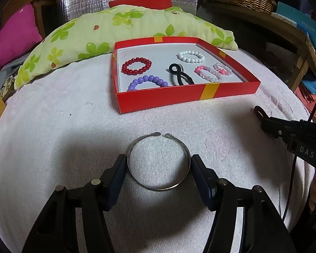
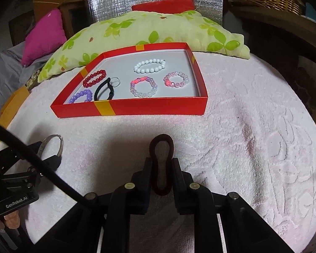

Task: Organize jewelry
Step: 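Lower the left gripper onto the silver bangle and grasp it, then release the silver bangle into the tray while the right gripper releases the maroon tie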

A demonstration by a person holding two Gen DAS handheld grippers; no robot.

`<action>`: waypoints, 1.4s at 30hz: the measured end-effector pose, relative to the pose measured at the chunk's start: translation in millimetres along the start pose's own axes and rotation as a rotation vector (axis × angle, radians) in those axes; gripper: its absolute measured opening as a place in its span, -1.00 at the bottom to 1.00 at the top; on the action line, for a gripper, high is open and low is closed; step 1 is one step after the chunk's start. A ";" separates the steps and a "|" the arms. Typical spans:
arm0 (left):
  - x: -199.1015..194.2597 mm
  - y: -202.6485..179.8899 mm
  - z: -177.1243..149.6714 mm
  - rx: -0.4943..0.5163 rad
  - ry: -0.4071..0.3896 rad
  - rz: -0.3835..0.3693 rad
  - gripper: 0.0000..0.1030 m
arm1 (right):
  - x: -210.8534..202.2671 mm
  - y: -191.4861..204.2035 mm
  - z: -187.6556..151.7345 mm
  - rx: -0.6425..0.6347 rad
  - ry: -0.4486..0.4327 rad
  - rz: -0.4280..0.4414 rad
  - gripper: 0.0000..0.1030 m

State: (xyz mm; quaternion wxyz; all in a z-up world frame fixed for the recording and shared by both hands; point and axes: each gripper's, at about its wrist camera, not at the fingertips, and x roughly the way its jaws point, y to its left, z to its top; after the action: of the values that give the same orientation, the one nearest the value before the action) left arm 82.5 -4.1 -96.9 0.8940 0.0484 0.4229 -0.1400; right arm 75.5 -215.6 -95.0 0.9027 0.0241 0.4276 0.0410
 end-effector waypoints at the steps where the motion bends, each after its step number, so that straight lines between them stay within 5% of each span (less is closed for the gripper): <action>1: -0.6 0.3 0.1 -0.002 -0.001 -0.001 0.23 | -0.1 -0.2 0.0 0.002 -0.001 0.002 -0.64; 20: -24.2 21.0 7.3 -0.093 -0.087 -0.038 0.23 | -13.4 -4.6 5.5 0.070 -0.061 0.104 -0.64; 42: -43.2 32.4 7.0 -0.085 -0.142 0.152 0.23 | -20.5 0.1 6.1 0.078 -0.066 0.149 -0.64</action>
State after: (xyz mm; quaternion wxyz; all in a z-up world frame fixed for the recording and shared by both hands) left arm 71.0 34.5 -60.2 0.9309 0.0324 0.3593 -0.0567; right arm 67.3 -217.4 -75.4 0.9091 0.0921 0.3960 0.0905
